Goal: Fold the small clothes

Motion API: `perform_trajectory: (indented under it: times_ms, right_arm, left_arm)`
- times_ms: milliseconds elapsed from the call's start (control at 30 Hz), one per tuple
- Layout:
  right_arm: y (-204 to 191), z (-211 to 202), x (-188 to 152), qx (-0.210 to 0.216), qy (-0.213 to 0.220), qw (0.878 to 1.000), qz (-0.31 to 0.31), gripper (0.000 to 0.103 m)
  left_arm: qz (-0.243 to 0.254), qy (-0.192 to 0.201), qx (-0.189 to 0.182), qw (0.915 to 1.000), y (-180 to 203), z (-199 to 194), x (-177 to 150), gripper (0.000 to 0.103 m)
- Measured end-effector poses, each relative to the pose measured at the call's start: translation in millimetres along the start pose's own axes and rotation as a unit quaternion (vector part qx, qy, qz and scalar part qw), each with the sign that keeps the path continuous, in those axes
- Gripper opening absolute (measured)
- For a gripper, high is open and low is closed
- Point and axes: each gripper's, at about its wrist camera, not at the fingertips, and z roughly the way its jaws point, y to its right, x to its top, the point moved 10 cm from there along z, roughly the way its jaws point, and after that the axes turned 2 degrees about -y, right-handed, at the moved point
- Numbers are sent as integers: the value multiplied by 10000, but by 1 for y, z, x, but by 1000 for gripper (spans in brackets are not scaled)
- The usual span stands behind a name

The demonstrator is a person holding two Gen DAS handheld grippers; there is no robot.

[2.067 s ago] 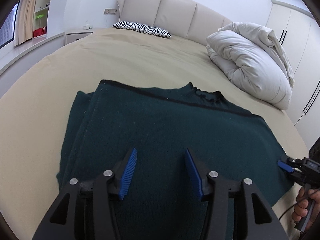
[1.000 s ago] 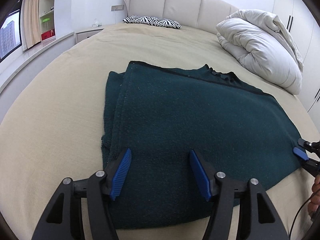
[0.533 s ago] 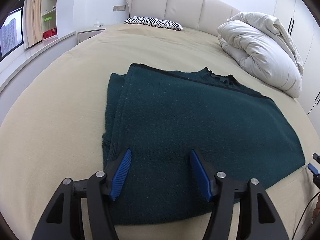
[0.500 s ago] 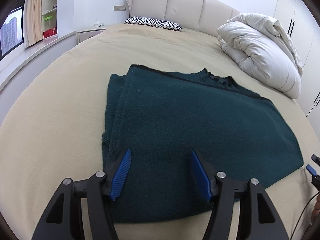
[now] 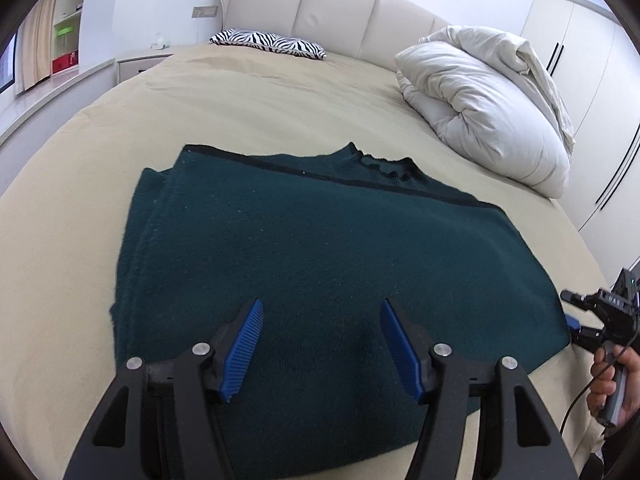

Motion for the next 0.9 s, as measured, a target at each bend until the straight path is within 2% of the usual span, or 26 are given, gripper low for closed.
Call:
perform_trajectory:
  times_ms: [267, 433, 600, 767, 900]
  right_arm:
    - [-30, 45, 18, 301, -437, 9985, -130, 46]
    - [-43, 61, 21, 652, -617, 9959, 146, 46]
    - [-60, 70, 9, 548, -718, 9955, -278, 43]
    - [-49, 75, 11, 394, -657, 9971, -42, 23]
    - [-51, 77, 10, 301, -575, 9979, -75, 19]
  left_arm:
    - [-91, -129, -52, 9999, -6, 14, -2, 64]
    - [-49, -138, -63, 9999, -8, 17, -6, 64]
    - [-84, -128, -77, 9999, -10, 20, -8, 64]
    - [-134, -127, -173, 9997, -11, 21, -8, 64]
    - [-163, -122, -214, 9996, -11, 22, -8, 64]
